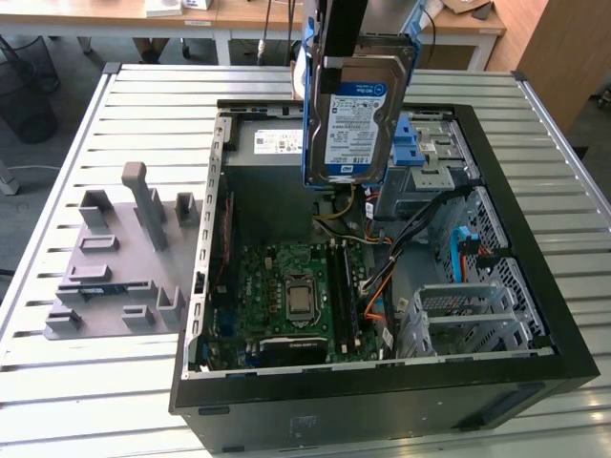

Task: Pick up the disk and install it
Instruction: 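Insert the disk into the insertion slot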

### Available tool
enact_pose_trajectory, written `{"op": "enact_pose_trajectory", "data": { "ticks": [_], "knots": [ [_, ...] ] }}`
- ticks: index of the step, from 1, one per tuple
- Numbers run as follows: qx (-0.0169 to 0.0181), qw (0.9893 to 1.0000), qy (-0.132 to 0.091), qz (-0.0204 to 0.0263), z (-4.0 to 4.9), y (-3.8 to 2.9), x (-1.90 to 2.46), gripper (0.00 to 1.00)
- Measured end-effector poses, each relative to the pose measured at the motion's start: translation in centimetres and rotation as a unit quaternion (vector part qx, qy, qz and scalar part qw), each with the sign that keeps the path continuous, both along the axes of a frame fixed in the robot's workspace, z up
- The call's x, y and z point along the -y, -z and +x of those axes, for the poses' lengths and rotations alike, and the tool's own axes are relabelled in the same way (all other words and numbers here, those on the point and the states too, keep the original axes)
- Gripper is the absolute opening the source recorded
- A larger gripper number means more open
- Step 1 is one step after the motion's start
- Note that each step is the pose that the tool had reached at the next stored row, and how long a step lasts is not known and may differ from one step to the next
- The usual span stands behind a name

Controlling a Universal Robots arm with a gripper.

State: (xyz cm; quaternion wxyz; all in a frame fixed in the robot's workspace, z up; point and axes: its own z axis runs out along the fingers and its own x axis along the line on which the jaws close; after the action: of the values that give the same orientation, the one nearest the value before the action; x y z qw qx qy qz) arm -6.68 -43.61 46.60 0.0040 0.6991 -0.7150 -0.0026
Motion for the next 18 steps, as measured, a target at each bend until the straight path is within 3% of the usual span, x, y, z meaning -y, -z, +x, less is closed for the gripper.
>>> {"op": "enact_pose_trajectory", "data": {
  "ticks": [11, 18],
  "knots": [
    [0.0, 1.0, 0.0, 0.0, 0.0, 0.0, 0.09, 0.36],
    [0.0, 1.0, 0.0, 0.0, 0.0, 0.03, 0.7, 0.36]
  ]
}}
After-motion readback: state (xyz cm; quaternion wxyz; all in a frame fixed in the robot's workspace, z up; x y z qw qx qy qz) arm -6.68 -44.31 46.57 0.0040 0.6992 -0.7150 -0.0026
